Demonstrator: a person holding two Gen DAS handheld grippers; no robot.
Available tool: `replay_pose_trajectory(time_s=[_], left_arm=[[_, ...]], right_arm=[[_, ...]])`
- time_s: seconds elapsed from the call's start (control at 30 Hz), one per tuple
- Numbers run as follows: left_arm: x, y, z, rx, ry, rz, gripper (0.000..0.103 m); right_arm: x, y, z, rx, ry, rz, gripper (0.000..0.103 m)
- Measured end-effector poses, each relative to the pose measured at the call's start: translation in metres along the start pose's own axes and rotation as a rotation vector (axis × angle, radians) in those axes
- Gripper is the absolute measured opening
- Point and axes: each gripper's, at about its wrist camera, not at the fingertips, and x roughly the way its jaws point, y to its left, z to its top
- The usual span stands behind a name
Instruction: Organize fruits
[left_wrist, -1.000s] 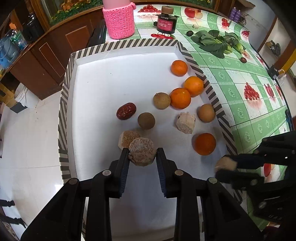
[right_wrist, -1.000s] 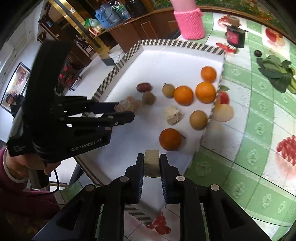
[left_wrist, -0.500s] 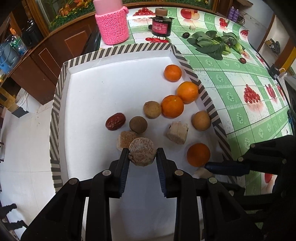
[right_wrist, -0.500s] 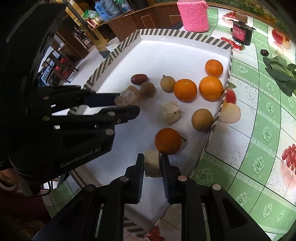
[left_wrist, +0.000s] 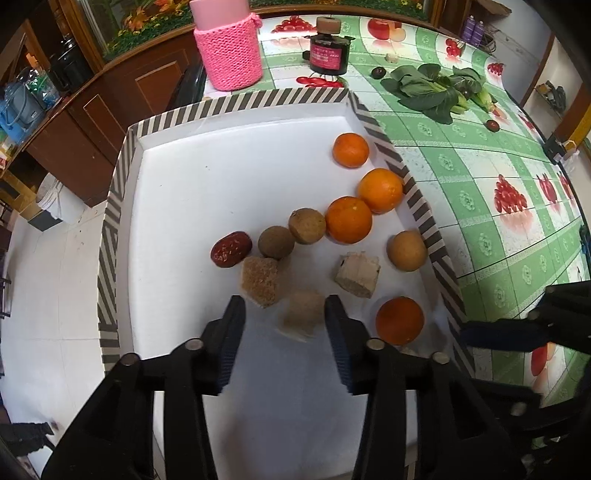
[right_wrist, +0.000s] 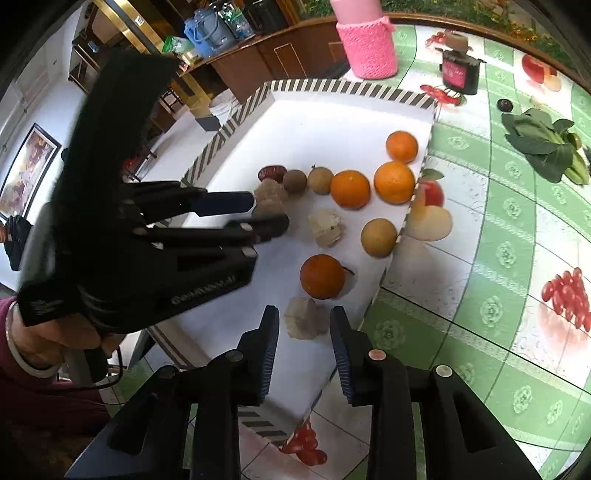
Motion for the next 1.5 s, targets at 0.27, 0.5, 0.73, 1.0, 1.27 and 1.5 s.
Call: replay_pose_trajectory(time_s=[0.27, 0.5, 0.73, 1.0, 1.27, 1.5], left_arm=[[-0.009, 0.006, -0.003, -0.041, -0.024, 0.031, 0.050], [-0.025, 0.014, -0.005, -0.080, -0.060, 0.081, 0.052], [-0.036, 0.022, -0.008, -0.117, -0.076, 0.082, 0.052], [-0.040, 0.023, -0.009, -0.138, -0.083, 0.092, 0.053], [-0.046, 0.027, -0.008, -0.160, -0.105, 0.096, 0.068], [-0.045, 0.028, -0.009, -0.161, -0.102, 0.116, 0.068]], right_arm=[[-0.016, -0.007, 0.004, 0.050, -0.045, -0.039, 0.046], [-0.021, -0.005, 0.010, 0.084, -0.103, -0.119, 0.063], [-0.017, -0.005, 0.014, 0.101, -0.116, -0.154, 0.074], [-0.015, -0.002, 0.015, 0.106, -0.122, -0.159, 0.076], [-0.013, -0.006, 0.015, 0.119, -0.110, -0.163, 0.077], [-0.016, -0.010, 0.016, 0.121, -0.115, -0.163, 0.077]])
